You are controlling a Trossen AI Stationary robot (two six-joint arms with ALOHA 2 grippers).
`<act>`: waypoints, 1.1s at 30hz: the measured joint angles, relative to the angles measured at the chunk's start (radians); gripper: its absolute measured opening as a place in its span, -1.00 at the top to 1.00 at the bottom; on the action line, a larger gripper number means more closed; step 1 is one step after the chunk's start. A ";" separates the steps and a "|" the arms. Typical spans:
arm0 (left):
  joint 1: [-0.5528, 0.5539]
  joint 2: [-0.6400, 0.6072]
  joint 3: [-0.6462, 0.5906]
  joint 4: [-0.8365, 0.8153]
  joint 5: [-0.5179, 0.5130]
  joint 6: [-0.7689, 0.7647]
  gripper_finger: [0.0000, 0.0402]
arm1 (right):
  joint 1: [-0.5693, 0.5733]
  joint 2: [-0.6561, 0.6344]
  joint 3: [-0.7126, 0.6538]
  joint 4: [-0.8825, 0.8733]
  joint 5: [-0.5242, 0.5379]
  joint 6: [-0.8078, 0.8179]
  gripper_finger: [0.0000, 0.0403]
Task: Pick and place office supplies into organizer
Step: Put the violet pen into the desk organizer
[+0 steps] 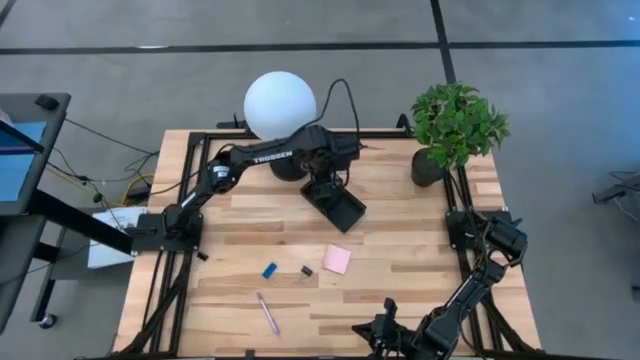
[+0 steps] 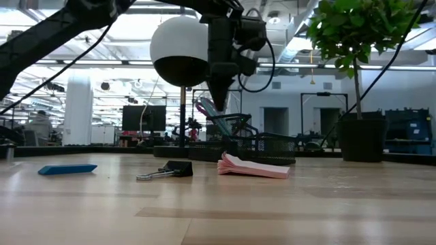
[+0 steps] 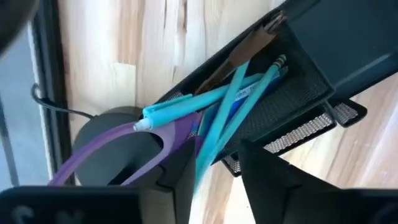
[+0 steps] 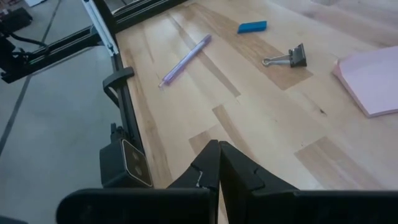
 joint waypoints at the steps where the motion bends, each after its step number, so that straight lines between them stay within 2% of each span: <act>1: -0.004 0.000 0.000 0.003 -0.007 -0.003 0.38 | 0.000 0.000 0.000 0.000 0.000 0.000 0.99; 5: -0.022 0.000 0.000 0.004 -0.002 -0.011 0.32 | 0.000 0.000 0.000 -0.005 0.008 0.000 0.99; 11: -0.060 -0.028 0.027 -0.022 0.110 -0.083 0.32 | -0.001 0.000 0.000 -0.060 0.076 0.000 0.99; 18: -0.113 -0.220 0.029 -0.046 0.003 -0.218 0.33 | -0.001 0.000 0.000 -0.057 0.094 0.001 0.99; 22: -0.208 -0.340 0.029 -0.058 -0.084 -0.290 0.33 | -0.022 0.003 0.000 -0.024 0.084 0.000 0.99; 26: -0.338 -0.420 0.024 -0.080 -0.224 -0.376 0.33 | -0.083 0.018 -0.002 0.069 -0.091 -0.128 0.96; 29: -0.445 -0.447 0.008 -0.109 -0.325 -0.463 0.33 | -0.148 0.059 0.003 0.236 -0.222 -0.250 0.87; 33: -0.559 -0.452 0.006 -0.121 -0.434 -0.541 0.33 | -0.226 0.129 0.000 0.452 -0.356 -0.492 0.70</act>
